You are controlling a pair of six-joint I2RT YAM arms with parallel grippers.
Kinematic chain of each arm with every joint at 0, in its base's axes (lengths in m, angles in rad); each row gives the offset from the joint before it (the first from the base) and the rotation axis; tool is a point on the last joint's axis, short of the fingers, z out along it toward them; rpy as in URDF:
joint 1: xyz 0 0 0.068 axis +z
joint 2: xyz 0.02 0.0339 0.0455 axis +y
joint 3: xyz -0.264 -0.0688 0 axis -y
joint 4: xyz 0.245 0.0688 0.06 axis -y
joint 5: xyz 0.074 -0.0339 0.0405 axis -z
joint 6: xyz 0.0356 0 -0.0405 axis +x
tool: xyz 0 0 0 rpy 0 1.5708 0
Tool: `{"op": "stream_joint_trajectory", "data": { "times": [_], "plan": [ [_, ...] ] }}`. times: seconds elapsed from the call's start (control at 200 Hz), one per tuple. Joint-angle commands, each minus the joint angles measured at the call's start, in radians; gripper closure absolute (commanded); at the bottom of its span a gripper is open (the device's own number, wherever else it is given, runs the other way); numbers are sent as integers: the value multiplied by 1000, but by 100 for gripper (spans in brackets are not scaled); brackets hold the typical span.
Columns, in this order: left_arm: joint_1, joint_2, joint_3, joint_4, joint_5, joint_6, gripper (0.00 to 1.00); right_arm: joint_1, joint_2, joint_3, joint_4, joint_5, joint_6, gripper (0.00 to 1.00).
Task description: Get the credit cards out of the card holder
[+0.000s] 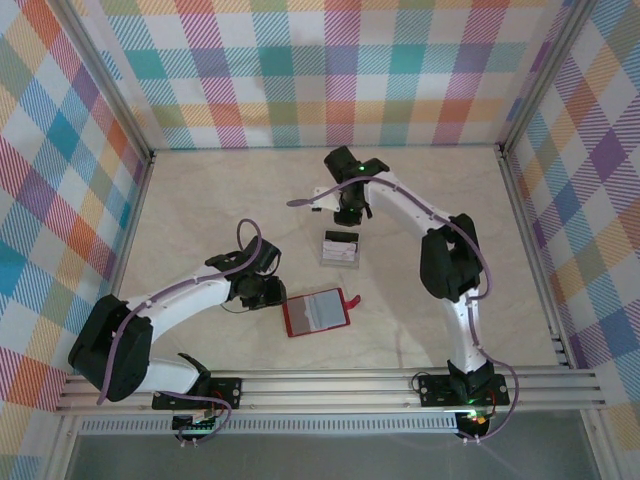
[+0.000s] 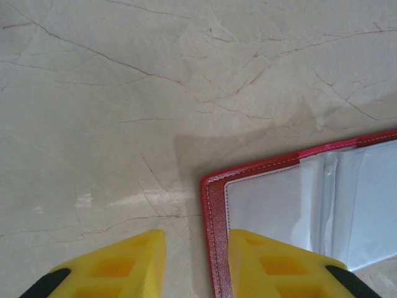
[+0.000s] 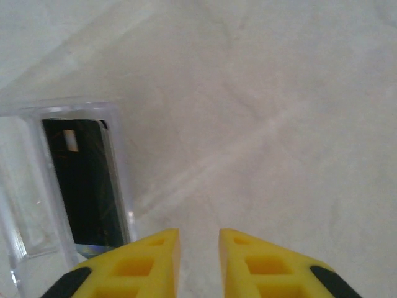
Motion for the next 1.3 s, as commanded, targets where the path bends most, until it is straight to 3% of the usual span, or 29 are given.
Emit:
{"op": "stream_joint_trajectory", "data": {
  "times": [0.0, 0.155, 0.34, 0.405, 0.43, 0.485, 0.54, 0.755, 0.95, 1.06, 1.135, 1.295],
  "plan": [
    [13, -27, 0, -21, -33, 11, 67, 6, -138, -67, 114, 40, 66, 71],
    [33, -15, 14, 21, -69, 49, 59, 0, -264, -243, 238, 84, 170, 60],
    [92, 28, 80, 21, -187, 106, 37, -33, -422, -495, 366, 113, 340, 40],
    [117, 48, 100, 26, -241, 127, 5, -51, -476, -592, 412, 119, 387, 31],
    [127, 57, 108, 26, -268, 130, 0, -60, -499, -629, 434, 120, 407, 27],
    [154, 83, 132, 23, -326, 134, 0, -81, -539, -703, 474, 112, 447, 18],
    [181, 110, 155, 20, -383, 139, 0, -110, -576, -772, 508, 104, 482, 0],
    [269, 135, 234, 35, -609, 166, 0, -277, -673, -1013, 697, 65, 657, 0],
    [316, 106, 180, 180, -810, 259, 0, -439, -691, -1225, 1019, -1, 848, 0],
    [385, 99, 77, 376, -763, 338, 0, -471, -659, -1322, 1239, 29, 868, 0],
    [428, 107, -2, 539, -683, 388, 0, -478, -658, -1335, 1285, 44, 865, 0],
    [482, 143, -138, 871, -532, 485, 0, -524, -659, -1432, 1525, -44, 878, 0]
  ]
}}
